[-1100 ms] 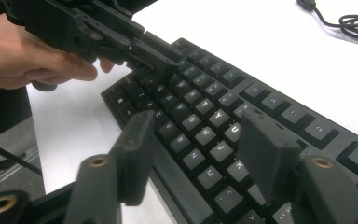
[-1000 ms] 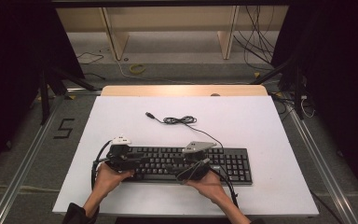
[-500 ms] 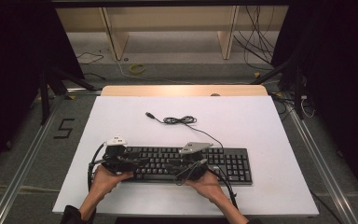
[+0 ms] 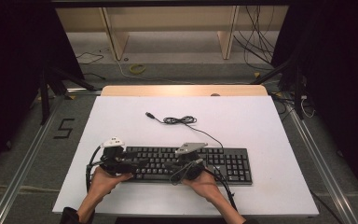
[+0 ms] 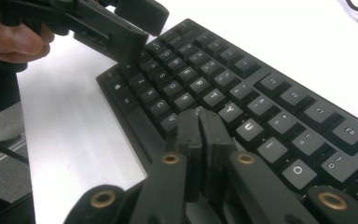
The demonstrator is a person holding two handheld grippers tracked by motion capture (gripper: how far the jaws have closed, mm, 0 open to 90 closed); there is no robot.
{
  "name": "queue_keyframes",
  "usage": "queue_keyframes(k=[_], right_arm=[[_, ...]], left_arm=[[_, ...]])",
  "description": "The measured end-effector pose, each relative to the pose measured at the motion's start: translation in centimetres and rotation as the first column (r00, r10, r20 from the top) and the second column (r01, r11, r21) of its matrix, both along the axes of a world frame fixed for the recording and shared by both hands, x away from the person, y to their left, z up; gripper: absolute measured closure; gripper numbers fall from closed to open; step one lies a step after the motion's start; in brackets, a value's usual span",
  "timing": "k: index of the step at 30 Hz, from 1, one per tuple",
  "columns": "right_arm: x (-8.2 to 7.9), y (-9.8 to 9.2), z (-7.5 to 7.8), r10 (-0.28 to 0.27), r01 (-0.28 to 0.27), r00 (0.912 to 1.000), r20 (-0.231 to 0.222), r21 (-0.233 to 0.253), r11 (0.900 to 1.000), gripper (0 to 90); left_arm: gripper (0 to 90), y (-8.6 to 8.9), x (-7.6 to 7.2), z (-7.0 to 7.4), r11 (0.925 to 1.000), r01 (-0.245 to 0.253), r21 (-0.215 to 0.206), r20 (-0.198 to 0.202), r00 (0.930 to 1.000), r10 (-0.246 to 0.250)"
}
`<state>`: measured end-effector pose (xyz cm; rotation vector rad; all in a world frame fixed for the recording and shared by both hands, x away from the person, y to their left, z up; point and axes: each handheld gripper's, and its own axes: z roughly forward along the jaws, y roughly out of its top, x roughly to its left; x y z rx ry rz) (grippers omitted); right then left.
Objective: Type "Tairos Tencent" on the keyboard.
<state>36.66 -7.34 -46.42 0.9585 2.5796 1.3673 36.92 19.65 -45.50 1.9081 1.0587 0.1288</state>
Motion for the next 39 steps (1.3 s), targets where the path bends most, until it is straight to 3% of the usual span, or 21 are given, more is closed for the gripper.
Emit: queue_keyframes(k=[18, 29, 36, 39], right_arm=[[0.3, 0.7, -1.1, -0.002, 0.001, 0.9999, -0.017, -0.058, 0.998, 90.0], [0.5, 1.2, -1.9, -0.003, 0.001, 0.9998, -0.022, -0.102, 0.995, 90.0], [0.4, 1.3, -1.9, -0.011, 0.009, 0.9996, -0.024, -0.097, 0.995, 90.0], [0.5, 0.9, -1.6, -0.022, 0.020, 0.9993, -0.031, -0.070, 0.997, 89.3]], left_arm=[[34.6, 0.2, -0.7, 0.4, 0.9998, 0.009, -0.016, 0.028, 0.9996, -0.009], [34.0, 0.2, -1.1, 0.2, 0.9997, 0.015, -0.021, 0.024, 0.9996, -0.015], [34.1, 0.2, -1.1, 0.0, 0.9997, 0.017, -0.017, 0.020, 0.9997, -0.017], [34.3, 0.2, -1.1, -0.1, 0.9997, 0.019, -0.016, 0.019, 0.9997, -0.018]])
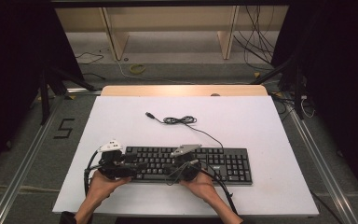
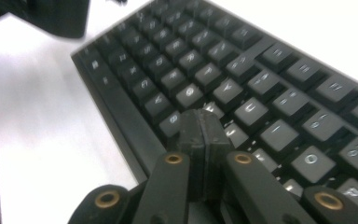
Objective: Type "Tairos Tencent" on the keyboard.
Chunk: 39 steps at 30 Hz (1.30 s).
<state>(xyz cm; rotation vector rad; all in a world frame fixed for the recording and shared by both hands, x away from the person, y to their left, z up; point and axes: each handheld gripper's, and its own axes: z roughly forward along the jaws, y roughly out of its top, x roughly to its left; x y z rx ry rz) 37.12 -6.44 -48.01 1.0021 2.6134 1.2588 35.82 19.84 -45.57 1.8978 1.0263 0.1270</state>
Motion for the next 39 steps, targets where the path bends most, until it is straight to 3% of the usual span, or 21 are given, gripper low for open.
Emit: queue_keyframes(k=[6, 14, 29, 33, 39], right_arm=[[0.0, -1.0, 1.1, -0.012, 0.011, 0.9999, 0.011, 0.080, 0.997, 83.5], [-0.2, -1.8, 1.5, -0.008, 0.007, 0.9999, 0.013, 0.108, 0.994, 68.8], [-0.6, -3.3, 2.3, -0.023, 0.019, 0.9995, 0.021, 0.154, 0.988, 53.0], [-0.7, -3.4, 2.4, -0.024, 0.021, 0.9995, 0.018, 0.158, 0.987, 48.6], [-0.9, -3.8, 2.3, -0.028, 0.024, 0.9994, 0.023, 0.159, 0.987, 46.2]], left_arm=[[34.7, -0.1, 0.0, -0.1, 0.9999, 0.008, 0.007, -0.001, 1.0000, -0.008], [35.6, -0.4, 0.0, -0.2, 0.9996, 0.020, 0.019, -0.006, 0.9998, -0.020], [39.2, -0.5, 0.0, -0.3, 0.9991, 0.033, 0.025, -0.006, 0.9994, -0.033], [44.7, -0.6, 0.0, -0.3, 0.9985, 0.044, 0.033, -0.006, 0.9990, -0.044], [59.8, -0.8, -0.1, -0.2, 0.9966, 0.068, 0.047, -0.008, 0.9977, -0.067]])
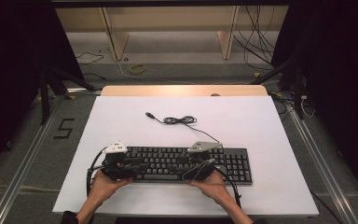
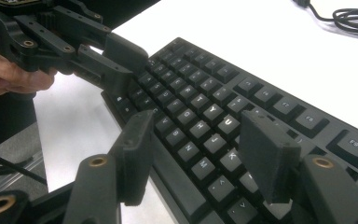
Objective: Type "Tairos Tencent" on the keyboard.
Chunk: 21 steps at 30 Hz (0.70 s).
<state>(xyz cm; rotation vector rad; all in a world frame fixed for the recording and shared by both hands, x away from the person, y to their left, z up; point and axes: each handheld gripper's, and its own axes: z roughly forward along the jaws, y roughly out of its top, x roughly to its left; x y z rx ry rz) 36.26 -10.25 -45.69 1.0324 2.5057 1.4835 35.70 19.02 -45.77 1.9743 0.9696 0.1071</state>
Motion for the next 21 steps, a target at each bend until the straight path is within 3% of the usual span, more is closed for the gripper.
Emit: queue_keyframes(k=[8, 21], right_arm=[[-0.3, -0.8, 0.1, -0.010, 0.010, 0.9999, 0.004, 0.007, 1.000, 45.5], [-0.7, -1.2, 0.1, -0.011, 0.011, 0.9999, 0.008, 0.008, 1.000, 40.4]], left_arm=[[74.0, -0.3, 0.1, -0.1, 0.9996, 0.024, 0.015, -0.014, 0.9996, -0.024], [88.9, -1.5, 0.5, -0.9, 0.9943, 0.066, 0.084, -0.038, 0.9973, -0.063]])
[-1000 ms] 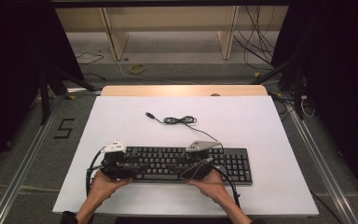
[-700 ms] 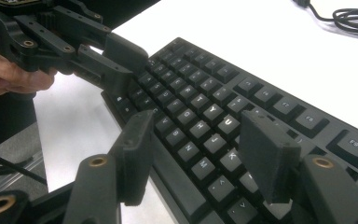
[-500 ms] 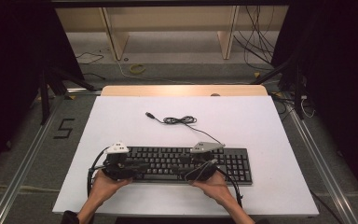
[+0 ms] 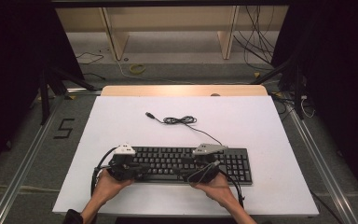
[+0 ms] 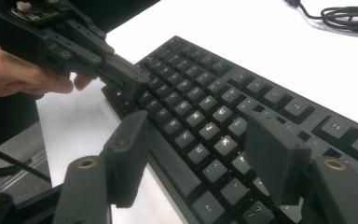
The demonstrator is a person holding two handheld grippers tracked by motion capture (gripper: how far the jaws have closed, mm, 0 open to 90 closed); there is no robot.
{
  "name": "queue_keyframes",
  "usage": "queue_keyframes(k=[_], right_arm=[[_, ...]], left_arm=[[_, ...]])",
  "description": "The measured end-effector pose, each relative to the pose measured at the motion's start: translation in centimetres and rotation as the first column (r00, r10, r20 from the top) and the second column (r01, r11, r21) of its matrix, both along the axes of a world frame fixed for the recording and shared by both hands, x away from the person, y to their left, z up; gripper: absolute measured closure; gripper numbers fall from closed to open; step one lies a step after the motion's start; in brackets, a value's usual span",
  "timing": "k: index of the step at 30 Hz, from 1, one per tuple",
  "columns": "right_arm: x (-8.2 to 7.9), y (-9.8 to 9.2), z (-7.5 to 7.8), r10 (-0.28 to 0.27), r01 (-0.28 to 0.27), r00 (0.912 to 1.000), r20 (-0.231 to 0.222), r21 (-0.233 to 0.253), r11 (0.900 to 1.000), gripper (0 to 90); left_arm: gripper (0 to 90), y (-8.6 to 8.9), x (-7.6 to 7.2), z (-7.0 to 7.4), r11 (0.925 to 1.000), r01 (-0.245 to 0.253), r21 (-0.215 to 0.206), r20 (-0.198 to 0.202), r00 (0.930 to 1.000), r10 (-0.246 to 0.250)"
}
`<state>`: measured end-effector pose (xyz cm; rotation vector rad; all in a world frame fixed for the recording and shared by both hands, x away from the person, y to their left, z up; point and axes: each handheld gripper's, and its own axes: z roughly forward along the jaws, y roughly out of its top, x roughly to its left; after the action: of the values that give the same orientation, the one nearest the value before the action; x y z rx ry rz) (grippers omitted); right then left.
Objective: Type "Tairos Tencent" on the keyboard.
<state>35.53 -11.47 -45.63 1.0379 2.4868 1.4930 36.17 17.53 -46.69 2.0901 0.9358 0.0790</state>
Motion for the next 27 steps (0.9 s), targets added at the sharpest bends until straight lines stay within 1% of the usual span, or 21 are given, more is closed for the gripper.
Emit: queue_keyframes(k=[5, 9, 18, 20, 21, 22, 23, 24, 27], right_arm=[[-0.2, -0.1, 0.0, -0.001, 0.001, 1.0000, 0.002, 0.000, 1.000, 39.4], [-0.2, -0.2, 0.0, -0.003, 0.003, 1.0000, 0.002, 0.001, 1.000, 38.4], [-0.4, -0.4, 0.1, -0.004, 0.004, 1.0000, -0.003, -0.002, 1.000, 36.7], [-0.4, -0.4, 0.1, -0.004, 0.004, 1.0000, -0.002, -0.003, 1.000, 36.4], [-0.5, -0.4, 0.1, -0.004, 0.004, 1.0000, -0.002, -0.003, 1.000, 36.4], [-0.5, -0.5, 0.2, -0.003, 0.003, 1.0000, 0.000, -0.002, 1.000, 36.4], [-0.5, -0.5, 0.2, -0.003, 0.003, 1.0000, 0.000, -0.002, 1.000, 36.4], [-0.5, -0.5, 0.2, -0.004, 0.004, 1.0000, 0.001, -0.002, 1.000, 36.4], [-0.5, -0.6, 0.2, -0.006, 0.006, 1.0000, -0.002, -0.003, 1.000, 36.4]], left_arm=[[89.0, -0.4, 0.3, -0.4, 0.9998, 0.006, 0.019, -0.014, 0.9999, -0.005], [89.0, -0.6, 0.4, -0.6, 0.9995, 0.007, 0.031, -0.018, 0.9998, -0.006], [89.1, -0.6, 0.6, -0.9, 0.9989, 0.000, 0.048, -0.025, 0.9997, 0.001], [89.1, -0.7, 0.6, -0.9, 0.9991, -0.001, 0.043, -0.028, 0.9996, 0.002], [89.1, -0.7, 0.6, -0.9, 0.9989, -0.001, 0.046, -0.027, 0.9996, 0.002], [89.1, -0.8, 0.6, -1.0, 0.9979, 0.001, 0.065, -0.022, 0.9998, 0.000], [89.2, -0.9, 0.5, -1.1, 0.9972, 0.005, 0.075, -0.018, 0.9998, -0.004], [89.2, -0.9, 0.5, -1.1, 0.9974, -0.002, 0.071, -0.022, 0.9998, 0.003], [89.3, -0.9, 0.6, -1.1, 0.9974, -0.001, 0.072, -0.030, 0.9995, 0.003]])
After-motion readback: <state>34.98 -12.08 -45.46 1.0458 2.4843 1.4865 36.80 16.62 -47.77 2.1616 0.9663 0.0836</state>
